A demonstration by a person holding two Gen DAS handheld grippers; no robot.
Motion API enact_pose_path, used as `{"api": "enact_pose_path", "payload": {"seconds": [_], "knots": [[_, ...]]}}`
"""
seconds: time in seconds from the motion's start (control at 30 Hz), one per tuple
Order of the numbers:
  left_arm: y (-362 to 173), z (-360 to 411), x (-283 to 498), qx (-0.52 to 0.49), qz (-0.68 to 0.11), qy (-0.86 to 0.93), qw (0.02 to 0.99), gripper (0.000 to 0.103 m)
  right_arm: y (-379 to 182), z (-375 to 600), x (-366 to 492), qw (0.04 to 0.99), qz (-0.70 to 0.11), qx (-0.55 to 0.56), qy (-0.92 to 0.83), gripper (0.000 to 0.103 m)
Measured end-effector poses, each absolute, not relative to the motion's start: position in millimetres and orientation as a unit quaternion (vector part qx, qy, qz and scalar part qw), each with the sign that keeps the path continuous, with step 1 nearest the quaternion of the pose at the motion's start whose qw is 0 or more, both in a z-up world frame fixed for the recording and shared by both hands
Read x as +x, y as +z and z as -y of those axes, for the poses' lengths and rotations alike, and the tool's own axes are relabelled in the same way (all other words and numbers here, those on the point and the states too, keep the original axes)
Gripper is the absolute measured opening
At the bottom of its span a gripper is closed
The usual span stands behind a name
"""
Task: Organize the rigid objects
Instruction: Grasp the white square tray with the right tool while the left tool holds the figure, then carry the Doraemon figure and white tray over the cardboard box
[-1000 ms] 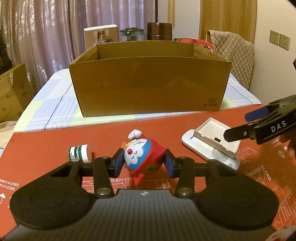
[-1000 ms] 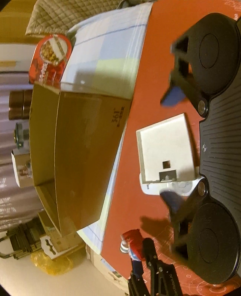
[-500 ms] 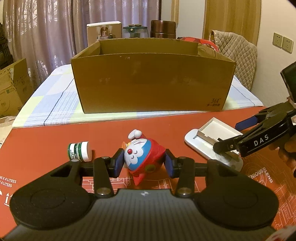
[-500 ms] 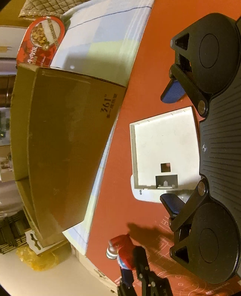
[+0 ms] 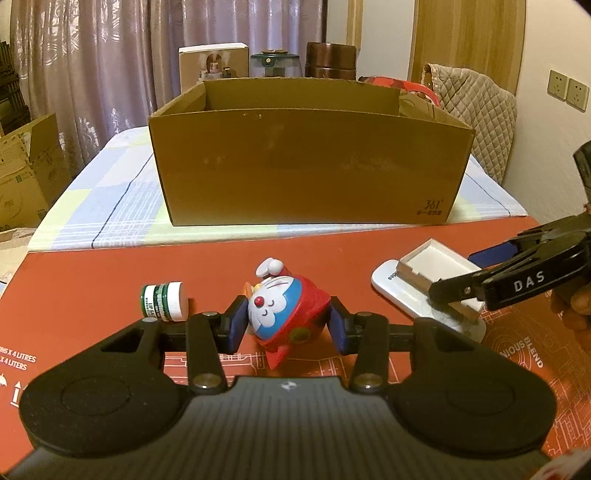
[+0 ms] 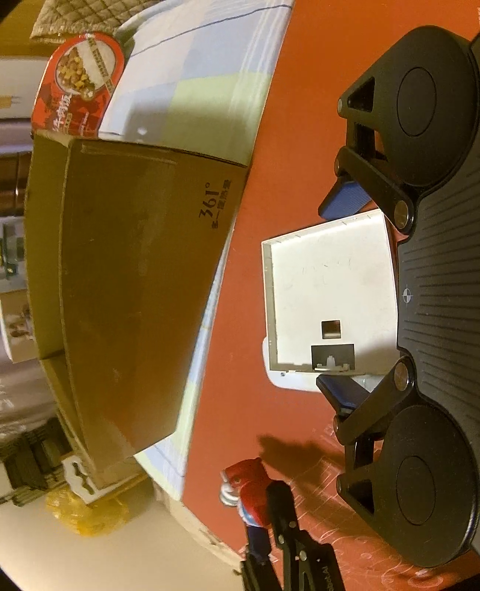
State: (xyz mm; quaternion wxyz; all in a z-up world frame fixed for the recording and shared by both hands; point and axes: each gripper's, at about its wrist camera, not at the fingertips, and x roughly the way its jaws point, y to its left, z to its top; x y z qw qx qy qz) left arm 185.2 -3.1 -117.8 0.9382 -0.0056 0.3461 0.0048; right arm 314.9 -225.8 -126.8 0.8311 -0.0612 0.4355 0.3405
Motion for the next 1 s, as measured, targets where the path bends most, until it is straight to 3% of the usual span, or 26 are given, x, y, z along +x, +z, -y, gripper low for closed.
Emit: {"api": "enact_pose_path", "payload": {"seconds": [0.33, 1.0], "knots": [[-98.4, 3.8, 177.4, 0.000, -0.334, 0.001, 0.942, 0.040, -98.2, 228.0, 286.3, 0.857, -0.406, -0.036, 0.314, 0.086], [-7.6, 4.8, 176.5, 0.030, -0.289, -0.036, 0.956, 0.040, -10.2, 213.8, 255.3, 0.892, -0.347, -0.019, 0.290, 0.086]]}}
